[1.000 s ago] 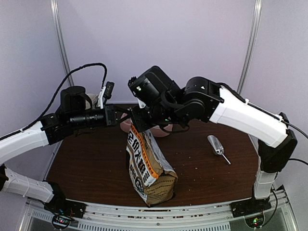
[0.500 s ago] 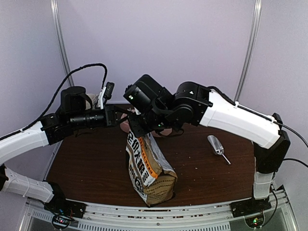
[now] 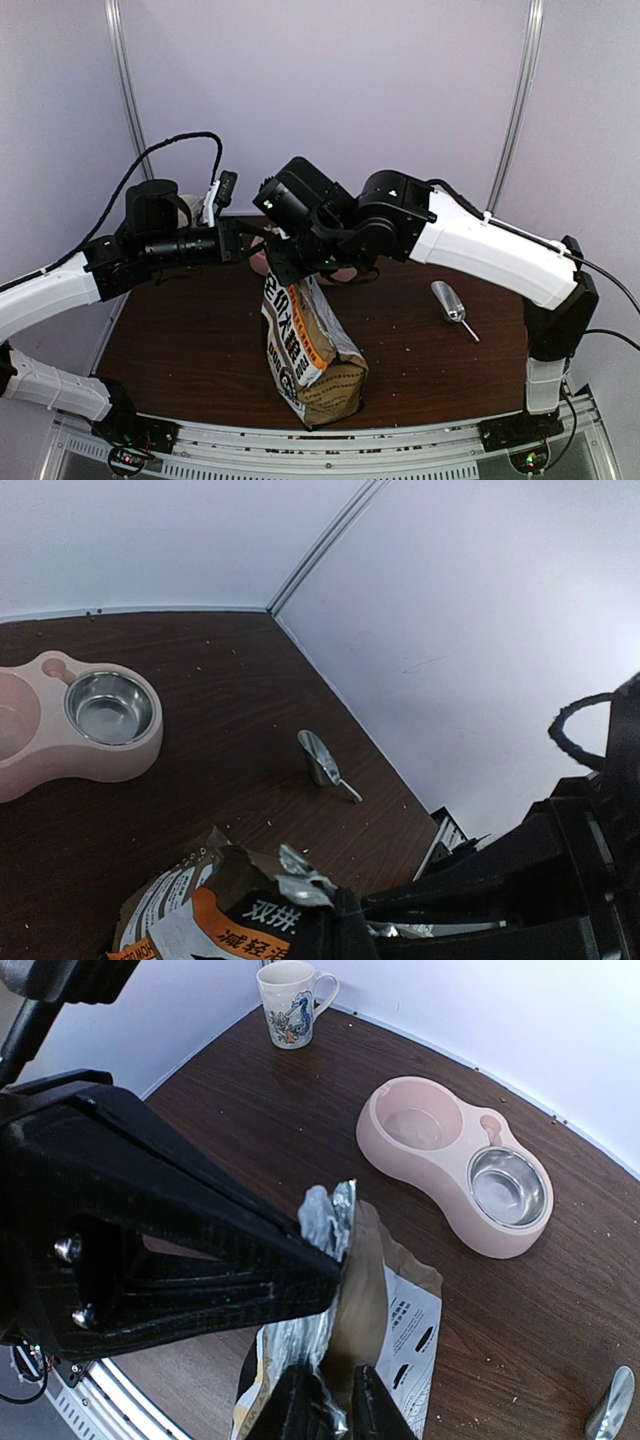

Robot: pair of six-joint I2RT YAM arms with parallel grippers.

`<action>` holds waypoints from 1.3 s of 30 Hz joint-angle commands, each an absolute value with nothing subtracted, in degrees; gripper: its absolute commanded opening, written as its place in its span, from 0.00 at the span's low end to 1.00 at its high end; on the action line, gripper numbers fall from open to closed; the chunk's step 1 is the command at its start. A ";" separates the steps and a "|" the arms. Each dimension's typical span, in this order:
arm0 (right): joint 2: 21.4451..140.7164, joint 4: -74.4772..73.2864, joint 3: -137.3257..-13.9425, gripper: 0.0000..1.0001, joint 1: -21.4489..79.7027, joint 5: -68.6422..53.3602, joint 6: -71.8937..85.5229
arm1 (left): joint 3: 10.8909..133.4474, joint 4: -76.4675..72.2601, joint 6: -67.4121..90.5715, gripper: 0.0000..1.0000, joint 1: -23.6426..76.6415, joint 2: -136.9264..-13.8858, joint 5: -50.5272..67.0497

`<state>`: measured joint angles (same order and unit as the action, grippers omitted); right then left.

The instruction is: Serve the pet food

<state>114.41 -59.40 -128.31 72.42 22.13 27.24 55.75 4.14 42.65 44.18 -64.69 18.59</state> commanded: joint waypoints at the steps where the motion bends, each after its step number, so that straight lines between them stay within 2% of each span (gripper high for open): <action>1: 116.39 -62.31 -129.37 0.16 71.96 22.04 25.86 | 58.35 0.97 41.28 0.00 45.09 -63.57 20.74; 5: 117.77 -63.64 -130.64 0.00 71.97 21.36 24.22 | 58.53 1.02 41.17 0.00 45.09 -63.70 20.71; 11: 118.30 -66.46 -132.89 0.00 71.98 25.51 22.39 | 58.47 1.64 40.84 0.00 45.09 -63.60 19.77; 21: 117.24 -71.98 -133.45 0.00 71.85 40.66 24.25 | 58.27 2.06 40.72 0.00 45.09 -63.37 18.73; 39: 115.66 -72.78 -133.50 0.00 70.80 44.19 28.56 | 58.28 4.83 40.63 0.00 45.09 -63.04 16.44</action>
<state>117.16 -66.15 -132.51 74.02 32.53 27.42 55.86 5.72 41.87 45.12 -64.97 17.10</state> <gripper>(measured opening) 0.014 0.014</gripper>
